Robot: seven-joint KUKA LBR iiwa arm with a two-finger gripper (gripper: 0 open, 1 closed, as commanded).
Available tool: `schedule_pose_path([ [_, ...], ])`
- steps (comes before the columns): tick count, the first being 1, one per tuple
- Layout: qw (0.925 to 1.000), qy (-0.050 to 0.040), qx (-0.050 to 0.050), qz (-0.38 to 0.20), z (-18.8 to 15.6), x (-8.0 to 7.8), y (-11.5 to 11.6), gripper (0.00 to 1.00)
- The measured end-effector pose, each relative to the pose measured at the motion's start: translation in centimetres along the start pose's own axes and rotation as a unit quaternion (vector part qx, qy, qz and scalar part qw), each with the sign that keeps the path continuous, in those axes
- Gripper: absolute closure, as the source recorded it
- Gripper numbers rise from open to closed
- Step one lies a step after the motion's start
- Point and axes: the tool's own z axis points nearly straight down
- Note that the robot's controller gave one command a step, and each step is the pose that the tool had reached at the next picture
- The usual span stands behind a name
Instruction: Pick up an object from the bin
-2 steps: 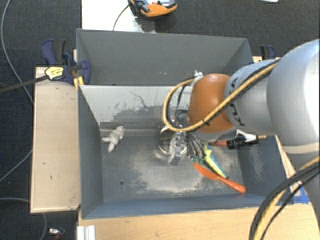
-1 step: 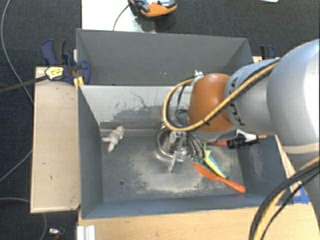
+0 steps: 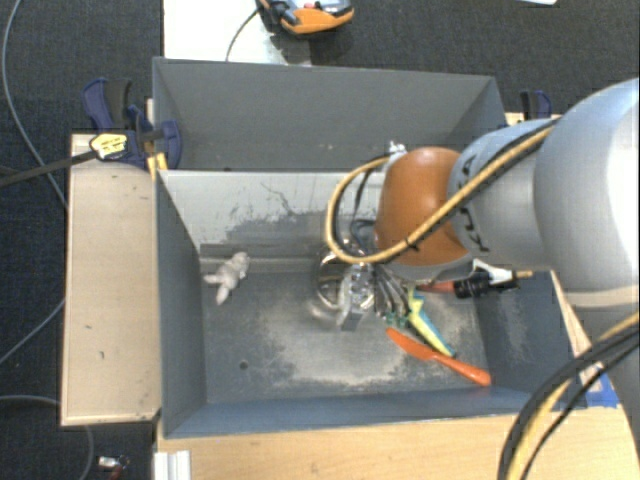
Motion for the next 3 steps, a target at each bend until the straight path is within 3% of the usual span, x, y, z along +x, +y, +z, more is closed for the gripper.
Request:
schedule_pose_path([
  [1, 1.0, -0.0012, 0.0, 0.001, -0.04, -0.11, -0.03, 0.0],
  [2, 1.0, -0.0002, 0.0, 0.001, 0.0, -0.01, -0.01, 1.0],
  [3, 1.0, -0.0012, 0.0, 0.001, -0.04, -0.11, -0.03, 0.0],
])
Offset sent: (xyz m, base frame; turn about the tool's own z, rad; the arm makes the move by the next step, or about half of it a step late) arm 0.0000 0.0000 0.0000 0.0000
